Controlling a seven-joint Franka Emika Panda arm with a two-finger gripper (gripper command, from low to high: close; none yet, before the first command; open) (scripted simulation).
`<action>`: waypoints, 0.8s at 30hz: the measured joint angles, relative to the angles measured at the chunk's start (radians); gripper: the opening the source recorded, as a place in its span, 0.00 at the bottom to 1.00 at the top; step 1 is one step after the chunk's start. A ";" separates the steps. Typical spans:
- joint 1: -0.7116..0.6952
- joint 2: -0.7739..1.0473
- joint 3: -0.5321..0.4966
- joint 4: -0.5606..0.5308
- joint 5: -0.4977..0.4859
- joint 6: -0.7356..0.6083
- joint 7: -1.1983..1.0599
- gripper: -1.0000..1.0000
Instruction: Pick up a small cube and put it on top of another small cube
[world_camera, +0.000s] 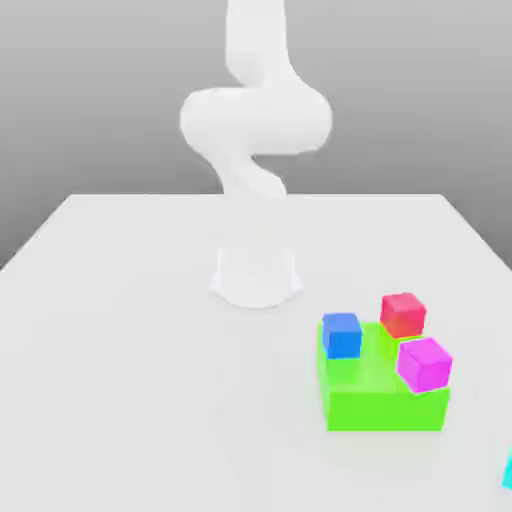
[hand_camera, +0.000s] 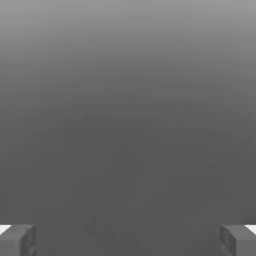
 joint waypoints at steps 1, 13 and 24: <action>0.015 0.039 0.004 0.003 0.004 0.010 -0.015 0.50; 0.157 0.476 0.091 0.043 0.018 0.121 -0.171 0.50; 0.295 0.879 0.170 0.079 -0.069 0.221 -0.242 0.50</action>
